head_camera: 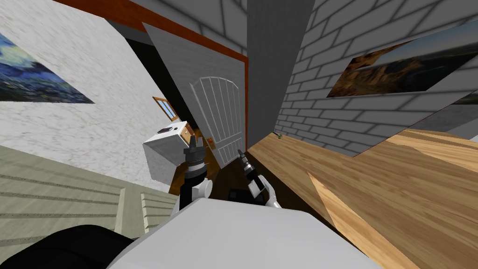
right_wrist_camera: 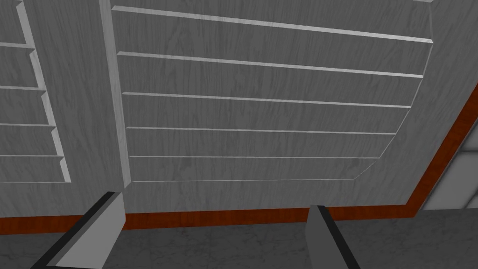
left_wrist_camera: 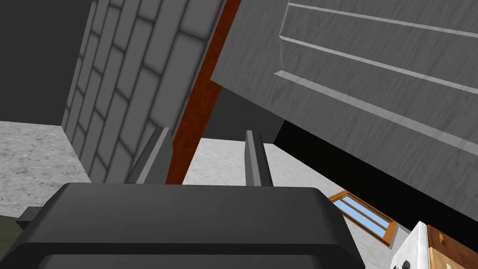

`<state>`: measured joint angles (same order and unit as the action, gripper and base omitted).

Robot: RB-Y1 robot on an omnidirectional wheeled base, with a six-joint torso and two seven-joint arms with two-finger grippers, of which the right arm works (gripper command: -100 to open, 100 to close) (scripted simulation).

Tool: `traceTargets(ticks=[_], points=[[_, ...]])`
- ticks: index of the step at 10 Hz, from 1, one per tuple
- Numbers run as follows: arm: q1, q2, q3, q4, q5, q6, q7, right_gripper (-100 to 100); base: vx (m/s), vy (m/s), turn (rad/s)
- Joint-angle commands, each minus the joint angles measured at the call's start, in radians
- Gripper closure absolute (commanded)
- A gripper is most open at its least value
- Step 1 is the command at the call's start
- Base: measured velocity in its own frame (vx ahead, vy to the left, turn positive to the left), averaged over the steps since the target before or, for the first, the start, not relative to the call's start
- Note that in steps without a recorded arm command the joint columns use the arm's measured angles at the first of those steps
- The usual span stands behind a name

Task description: Pull the door open

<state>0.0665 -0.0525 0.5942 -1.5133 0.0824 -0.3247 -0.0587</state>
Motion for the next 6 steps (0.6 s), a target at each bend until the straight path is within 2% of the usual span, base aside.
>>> traceTargets(ticks=[1, 3, 6], points=[[-0.024, 0.007, 0.033, 0.041, -0.001, 0.001, -0.009, -100, 0.097, 0.1, -0.135], [-0.041, 0.011, 0.055, 0.07, -0.003, 0.002, -0.016, -100, 0.07, 0.091, -0.106], [-0.081, 0.024, 0.109, 0.138, -0.005, 0.004, -0.033, -100, 0.081, 0.101, -0.14]])
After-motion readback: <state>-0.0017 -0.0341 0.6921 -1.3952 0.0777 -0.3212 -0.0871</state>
